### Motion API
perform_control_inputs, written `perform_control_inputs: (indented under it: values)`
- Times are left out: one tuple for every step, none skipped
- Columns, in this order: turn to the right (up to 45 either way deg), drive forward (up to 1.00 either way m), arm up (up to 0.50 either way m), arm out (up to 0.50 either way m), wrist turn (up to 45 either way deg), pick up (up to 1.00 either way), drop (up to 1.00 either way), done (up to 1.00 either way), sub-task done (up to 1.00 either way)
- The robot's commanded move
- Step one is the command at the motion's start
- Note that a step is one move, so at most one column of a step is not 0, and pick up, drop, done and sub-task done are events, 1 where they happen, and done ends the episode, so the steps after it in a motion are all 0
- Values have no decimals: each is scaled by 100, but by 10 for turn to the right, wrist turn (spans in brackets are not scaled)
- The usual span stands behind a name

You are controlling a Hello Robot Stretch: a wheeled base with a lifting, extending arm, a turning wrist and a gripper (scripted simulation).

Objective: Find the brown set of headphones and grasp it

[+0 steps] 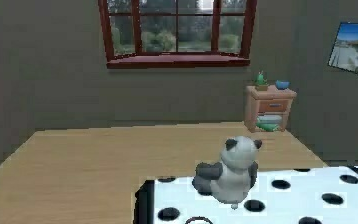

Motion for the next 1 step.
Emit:
perform_control_inputs:
  values:
    - [-450, 0, 0, 0, 0, 0, 0, 0, 0]
